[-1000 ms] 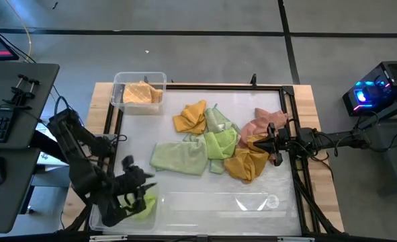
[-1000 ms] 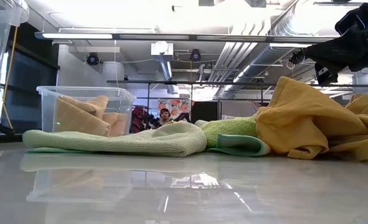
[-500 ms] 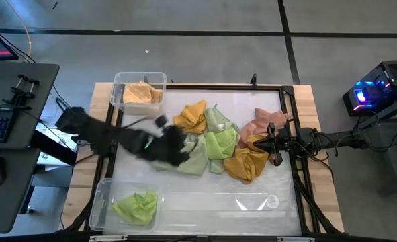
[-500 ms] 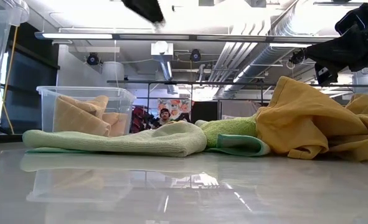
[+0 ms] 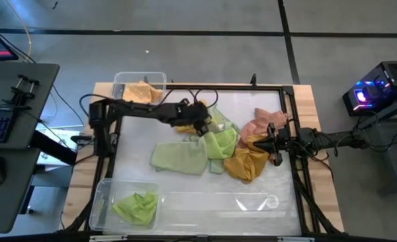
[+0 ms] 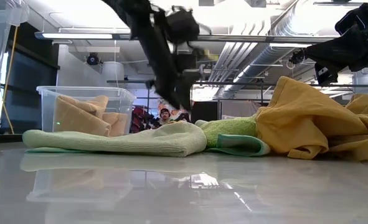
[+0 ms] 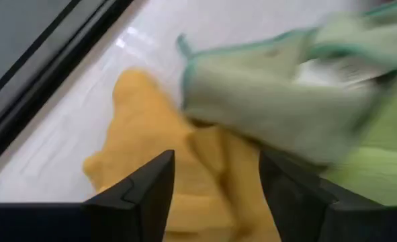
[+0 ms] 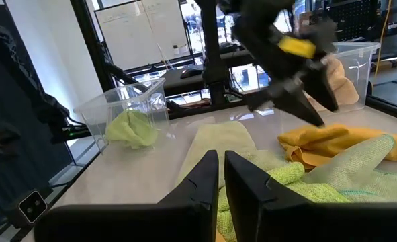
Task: Sort towels by color in basket
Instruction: Put the light orange towel into the top transparent bin
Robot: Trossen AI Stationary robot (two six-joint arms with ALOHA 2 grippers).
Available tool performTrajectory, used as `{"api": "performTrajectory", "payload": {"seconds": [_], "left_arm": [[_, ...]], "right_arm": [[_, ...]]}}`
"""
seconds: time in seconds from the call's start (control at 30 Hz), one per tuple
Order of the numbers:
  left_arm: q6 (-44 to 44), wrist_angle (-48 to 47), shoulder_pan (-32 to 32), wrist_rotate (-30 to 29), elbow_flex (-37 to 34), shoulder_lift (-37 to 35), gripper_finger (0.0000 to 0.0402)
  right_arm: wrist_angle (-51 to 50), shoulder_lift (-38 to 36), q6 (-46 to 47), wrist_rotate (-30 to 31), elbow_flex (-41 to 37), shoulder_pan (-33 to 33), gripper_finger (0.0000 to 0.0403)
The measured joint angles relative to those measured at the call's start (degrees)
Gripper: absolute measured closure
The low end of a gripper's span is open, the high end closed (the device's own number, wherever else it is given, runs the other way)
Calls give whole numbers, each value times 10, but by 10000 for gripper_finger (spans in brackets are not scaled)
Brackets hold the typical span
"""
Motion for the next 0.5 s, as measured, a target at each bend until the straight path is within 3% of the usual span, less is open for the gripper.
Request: {"api": "performTrajectory", "payload": {"seconds": [0.3,0.5], "left_arm": [[20,1,54,14,0,77,173],[54,3,58,26,1,95,224]], "right_arm": [[0,0,0,0,0,0,380],[0,0,0,0,0,0,380]]}}
